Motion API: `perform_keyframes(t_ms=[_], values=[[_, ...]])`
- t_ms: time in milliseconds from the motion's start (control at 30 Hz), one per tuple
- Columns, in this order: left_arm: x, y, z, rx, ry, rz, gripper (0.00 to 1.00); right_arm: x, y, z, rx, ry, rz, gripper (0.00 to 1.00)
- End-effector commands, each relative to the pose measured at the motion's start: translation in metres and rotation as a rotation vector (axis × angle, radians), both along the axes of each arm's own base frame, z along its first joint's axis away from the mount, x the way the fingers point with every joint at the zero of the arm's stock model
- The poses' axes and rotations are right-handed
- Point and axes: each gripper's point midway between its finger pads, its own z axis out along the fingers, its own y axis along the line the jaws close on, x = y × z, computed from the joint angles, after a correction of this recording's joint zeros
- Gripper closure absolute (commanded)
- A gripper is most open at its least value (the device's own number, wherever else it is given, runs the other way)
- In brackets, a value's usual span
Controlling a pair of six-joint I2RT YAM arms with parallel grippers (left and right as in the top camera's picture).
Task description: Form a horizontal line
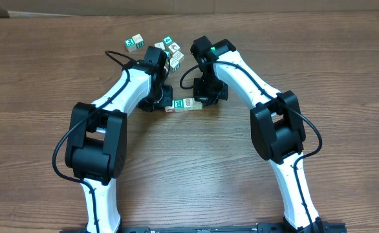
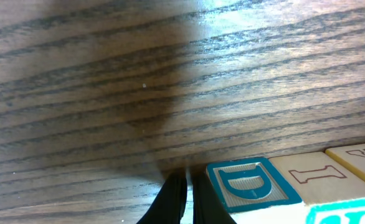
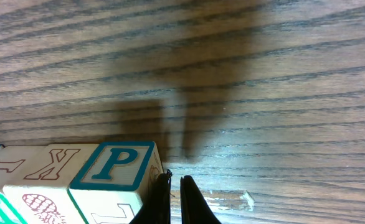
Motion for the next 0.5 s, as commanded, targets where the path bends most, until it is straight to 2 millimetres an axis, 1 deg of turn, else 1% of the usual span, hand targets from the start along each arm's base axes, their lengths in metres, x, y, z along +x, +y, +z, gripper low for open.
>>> perform_keyframes(t_ms=[0, 233, 467], values=[[-0.007, -0.004, -0.006, -0.006, 0.027, -0.024, 0.95, 0.000, 0.004, -0.001, -0.011, -0.010, 0.005, 0.96], [-0.007, -0.004, -0.006, -0.006, 0.027, -0.023, 0.95, 0.003, -0.001, -0.002, -0.040, -0.025, 0.006, 0.96], [-0.007, -0.004, -0.006, -0.006, 0.028, -0.023, 0.96, 0.009, -0.012, -0.002, -0.079, -0.041, -0.038, 0.96]])
